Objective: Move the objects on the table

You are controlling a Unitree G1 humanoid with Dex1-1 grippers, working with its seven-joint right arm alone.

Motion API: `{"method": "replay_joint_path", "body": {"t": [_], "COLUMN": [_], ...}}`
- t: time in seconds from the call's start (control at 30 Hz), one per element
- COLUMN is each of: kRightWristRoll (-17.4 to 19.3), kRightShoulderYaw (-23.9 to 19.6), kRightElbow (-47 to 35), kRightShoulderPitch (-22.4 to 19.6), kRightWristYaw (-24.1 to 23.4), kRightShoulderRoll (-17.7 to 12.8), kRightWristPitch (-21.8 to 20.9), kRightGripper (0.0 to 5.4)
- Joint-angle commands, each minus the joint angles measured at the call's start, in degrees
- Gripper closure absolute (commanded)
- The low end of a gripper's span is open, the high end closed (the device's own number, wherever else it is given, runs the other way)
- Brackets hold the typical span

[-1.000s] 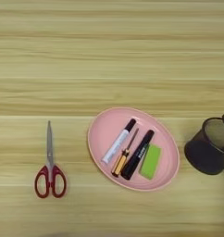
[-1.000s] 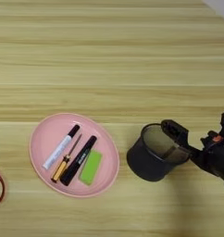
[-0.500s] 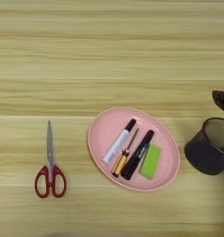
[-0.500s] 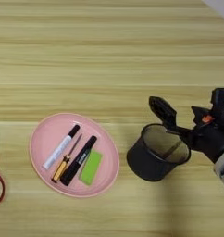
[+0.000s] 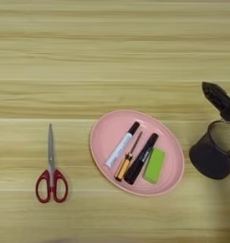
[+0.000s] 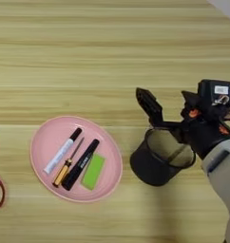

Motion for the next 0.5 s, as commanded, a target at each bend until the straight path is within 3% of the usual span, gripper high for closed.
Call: {"method": "replay_joint_path", "body": {"t": [0.03, 0.13, 0.27, 0.4, 0.5], "kRightWristRoll": [-1.62, -3.09, -6.94, -15.19, -24.19], "kRightShoulderYaw": [2.2, 4.54, 10.73, 21.81, 32.48], "kRightElbow": [-2.73, -3.44, -4.48, -4.58, -1.64], "kRightShoulderPitch": [-1.29, -0.49, 0.7, 2.61, 5.21], "kRightWristYaw": [-0.7, -1.04, -2.31, -4.14, -5.51], "kRightShoulderRoll": [-1.07, 0.33, 4.38, 8.49, 11.7], "kRightWristPitch": [-6.68, -9.93, -16.86, -26.74, -36.94], "kRightGripper": [0.03, 0.03, 0.03, 0.03, 0.03]}}
